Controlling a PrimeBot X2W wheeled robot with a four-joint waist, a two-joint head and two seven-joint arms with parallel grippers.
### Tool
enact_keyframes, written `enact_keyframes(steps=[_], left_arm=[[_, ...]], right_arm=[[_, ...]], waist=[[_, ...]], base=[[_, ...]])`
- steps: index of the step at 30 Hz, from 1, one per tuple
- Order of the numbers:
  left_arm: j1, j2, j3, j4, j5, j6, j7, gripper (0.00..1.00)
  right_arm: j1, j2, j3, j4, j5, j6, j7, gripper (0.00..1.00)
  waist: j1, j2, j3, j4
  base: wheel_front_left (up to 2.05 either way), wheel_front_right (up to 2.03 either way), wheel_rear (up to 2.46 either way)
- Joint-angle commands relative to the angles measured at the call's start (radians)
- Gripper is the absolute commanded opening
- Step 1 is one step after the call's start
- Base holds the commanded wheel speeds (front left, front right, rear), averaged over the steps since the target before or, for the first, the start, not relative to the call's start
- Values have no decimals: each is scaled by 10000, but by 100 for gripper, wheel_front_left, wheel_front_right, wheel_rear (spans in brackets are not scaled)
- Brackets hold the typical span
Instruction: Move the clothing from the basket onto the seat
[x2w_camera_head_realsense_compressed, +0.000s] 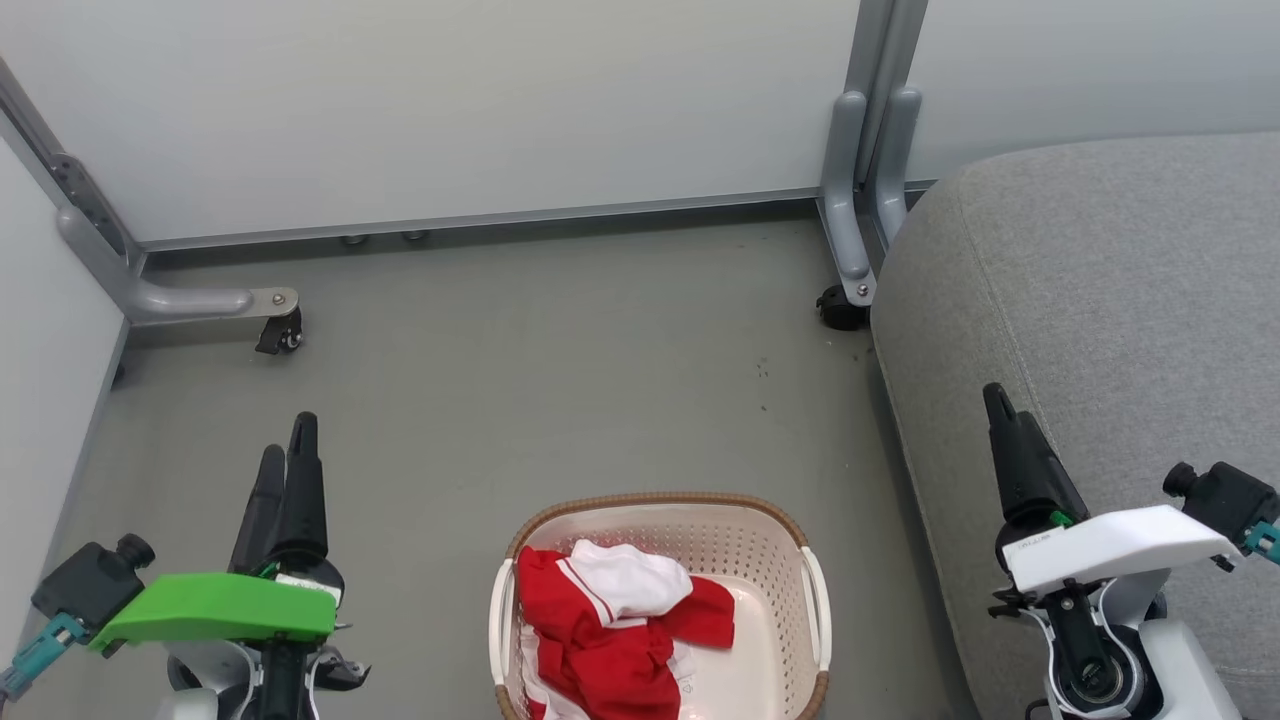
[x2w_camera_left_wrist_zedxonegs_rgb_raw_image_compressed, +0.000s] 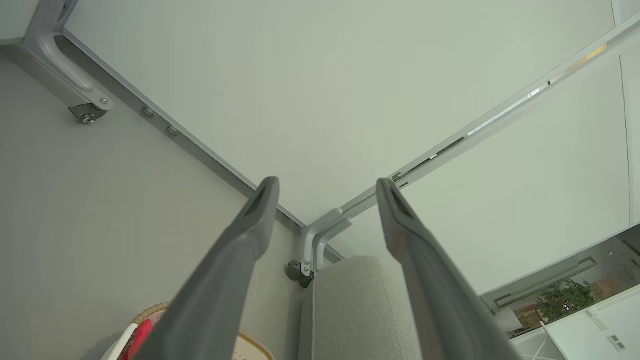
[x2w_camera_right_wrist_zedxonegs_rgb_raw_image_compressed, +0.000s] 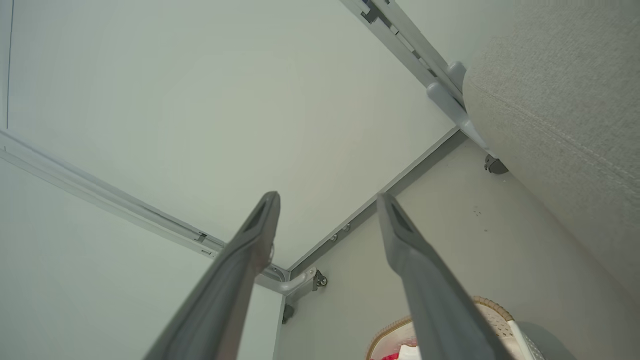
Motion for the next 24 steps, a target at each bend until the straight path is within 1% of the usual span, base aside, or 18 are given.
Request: enact_keyframes(steps=[1, 14, 24], left_arm=[[-237, 174, -81, -122, 446, 2, -106, 100], [-152, 255, -351, 108, 2480, 3, -533, 100], [-68, 274, -502, 331, 3760, 4, -833, 100]], right_arm=[[-281, -88, 100, -159, -463, 21, -125, 100], [-272, -100, 396, 75, -2507, 23, -556, 100], [-240, 7, 481, 210, -3812, 24, -851, 100]], waist=[[-1, 0, -3, 0], [-1, 0, -15, -23], [-1, 0, -35, -26]], base=[[0, 0, 0], [0, 0, 0], [0, 0, 0]])
